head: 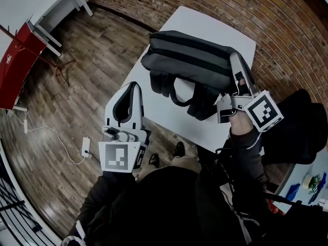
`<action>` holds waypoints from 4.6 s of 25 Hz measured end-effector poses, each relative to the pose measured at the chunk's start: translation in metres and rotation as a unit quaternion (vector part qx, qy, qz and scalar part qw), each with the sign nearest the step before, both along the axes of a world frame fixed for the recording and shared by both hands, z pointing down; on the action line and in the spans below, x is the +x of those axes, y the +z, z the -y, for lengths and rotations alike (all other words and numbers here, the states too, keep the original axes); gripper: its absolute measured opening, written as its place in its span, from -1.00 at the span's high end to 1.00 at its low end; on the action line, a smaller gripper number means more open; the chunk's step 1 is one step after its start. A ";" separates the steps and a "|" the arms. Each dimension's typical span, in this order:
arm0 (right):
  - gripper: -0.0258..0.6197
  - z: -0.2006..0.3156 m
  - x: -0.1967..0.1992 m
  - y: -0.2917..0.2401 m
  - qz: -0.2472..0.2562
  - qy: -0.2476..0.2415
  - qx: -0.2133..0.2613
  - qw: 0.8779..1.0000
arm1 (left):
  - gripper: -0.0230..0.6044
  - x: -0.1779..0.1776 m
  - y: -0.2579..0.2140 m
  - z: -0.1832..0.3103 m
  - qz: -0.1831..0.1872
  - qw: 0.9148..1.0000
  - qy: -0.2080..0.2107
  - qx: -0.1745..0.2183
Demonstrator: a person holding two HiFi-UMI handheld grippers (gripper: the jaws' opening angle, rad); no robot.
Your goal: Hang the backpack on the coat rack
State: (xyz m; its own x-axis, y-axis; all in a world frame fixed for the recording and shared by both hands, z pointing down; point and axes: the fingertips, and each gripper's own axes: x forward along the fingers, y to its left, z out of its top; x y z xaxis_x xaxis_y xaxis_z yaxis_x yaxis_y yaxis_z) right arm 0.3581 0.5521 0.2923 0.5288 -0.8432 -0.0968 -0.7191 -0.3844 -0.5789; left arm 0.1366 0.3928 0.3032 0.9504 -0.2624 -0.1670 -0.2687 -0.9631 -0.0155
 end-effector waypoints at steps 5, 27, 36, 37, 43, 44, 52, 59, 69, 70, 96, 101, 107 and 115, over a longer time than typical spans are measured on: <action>0.68 0.001 0.013 -0.003 -0.002 -0.019 0.003 1.000 | 0.90 0.013 0.004 0.007 0.005 1.000 -0.010 -0.003; 0.68 0.013 0.051 -0.003 0.002 -0.082 -0.002 0.997 | 0.90 0.063 0.009 0.011 0.031 0.998 -0.049 0.012; 0.68 0.018 0.038 -0.004 -0.025 -0.090 -0.017 0.995 | 0.90 0.079 -0.014 0.042 0.050 0.998 0.034 -0.013; 0.68 0.019 0.039 -0.002 -0.026 -0.089 -0.019 0.996 | 0.90 0.085 -0.009 0.044 0.055 0.997 0.054 -0.017; 0.68 0.021 0.036 0.005 -0.020 -0.086 -0.024 0.996 | 0.86 0.114 -0.002 0.037 0.078 0.983 0.163 0.003; 0.68 0.022 0.036 0.004 -0.020 -0.088 -0.025 0.996 | 0.72 0.119 -0.003 0.036 0.080 0.981 0.178 0.007; 0.67 0.028 0.030 0.001 -0.031 -0.108 -0.038 0.993 | 0.15 0.140 0.000 0.042 0.086 0.963 0.255 0.012; 0.67 0.034 0.021 0.003 -0.027 -0.111 -0.039 0.993 | 0.23 0.161 0.021 0.021 0.150 0.918 0.363 0.055; 0.68 0.028 0.015 -0.010 -0.006 -0.114 -0.025 0.993 | 0.78 0.161 0.016 0.008 0.177 0.892 0.414 0.040; 0.68 0.026 0.011 -0.017 0.000 -0.117 -0.024 0.993 | 0.78 0.158 0.008 0.007 0.176 0.890 0.418 0.039; 0.29 -0.039 -0.035 0.004 -0.202 -0.168 -0.116 0.958 | 0.77 0.222 -0.013 0.005 0.244 0.863 0.441 -0.003; 0.29 -0.027 -0.056 -0.020 -0.400 -0.083 -0.207 0.889 | 0.77 0.225 -0.014 0.009 0.246 0.865 0.437 -0.006; 0.07 -0.023 -0.042 0.001 -0.567 -0.080 -0.403 0.714 | 0.77 0.223 -0.015 0.013 0.247 0.865 0.437 -0.009; 0.02 -0.015 -0.022 0.004 -0.683 -0.040 -0.424 0.594 | 0.77 0.225 -0.012 0.006 0.254 0.861 0.441 0.008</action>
